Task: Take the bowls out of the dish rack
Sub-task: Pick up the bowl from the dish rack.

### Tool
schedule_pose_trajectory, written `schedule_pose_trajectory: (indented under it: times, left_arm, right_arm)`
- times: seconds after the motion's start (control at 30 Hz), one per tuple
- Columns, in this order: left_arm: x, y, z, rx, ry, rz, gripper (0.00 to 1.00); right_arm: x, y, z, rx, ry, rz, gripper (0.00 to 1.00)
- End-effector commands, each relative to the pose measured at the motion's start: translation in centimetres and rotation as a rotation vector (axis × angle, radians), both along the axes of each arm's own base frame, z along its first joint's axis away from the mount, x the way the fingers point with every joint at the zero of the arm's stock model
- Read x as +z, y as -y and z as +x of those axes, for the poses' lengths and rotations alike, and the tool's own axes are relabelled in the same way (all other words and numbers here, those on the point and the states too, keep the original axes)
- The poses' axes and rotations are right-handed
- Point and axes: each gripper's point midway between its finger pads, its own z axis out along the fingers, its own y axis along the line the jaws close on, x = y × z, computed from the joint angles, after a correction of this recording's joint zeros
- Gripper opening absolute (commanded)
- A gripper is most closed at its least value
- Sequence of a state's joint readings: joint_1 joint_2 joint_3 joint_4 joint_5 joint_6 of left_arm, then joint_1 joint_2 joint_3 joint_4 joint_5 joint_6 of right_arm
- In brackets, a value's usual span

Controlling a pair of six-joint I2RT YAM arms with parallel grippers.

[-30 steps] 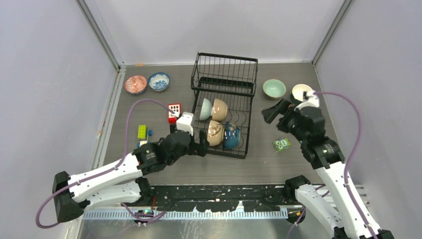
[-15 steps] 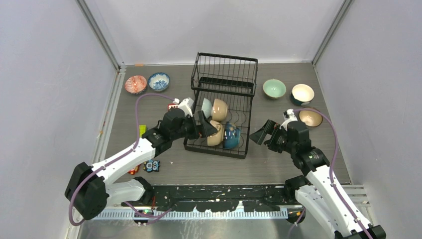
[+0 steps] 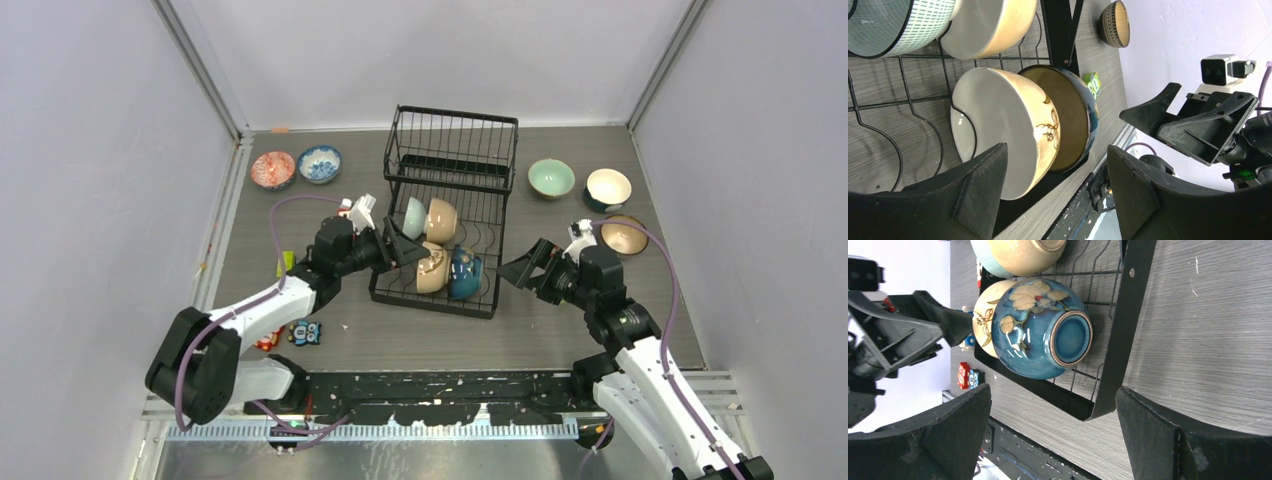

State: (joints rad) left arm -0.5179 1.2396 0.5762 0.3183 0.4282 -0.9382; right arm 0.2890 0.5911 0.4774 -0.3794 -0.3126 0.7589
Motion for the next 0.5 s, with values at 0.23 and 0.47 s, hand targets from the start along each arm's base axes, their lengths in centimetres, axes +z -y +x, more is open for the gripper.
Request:
schedule_pose_trajectory:
  times: [0.23, 0.47]
  left_arm:
    - [0.1, 0.9, 0.0, -0.094, 0.046, -0.153, 0.64]
    - [-0.2, 1.9, -0.4, -0.149, 0.027, -0.235, 0.59]
  right_arm:
    - [2.9, -1.3, 0.7, 0.033, 0.085, 0.086, 0.97]
    - [3.1, -1.6, 0.7, 0.042, 0.083, 0.104, 0.97]
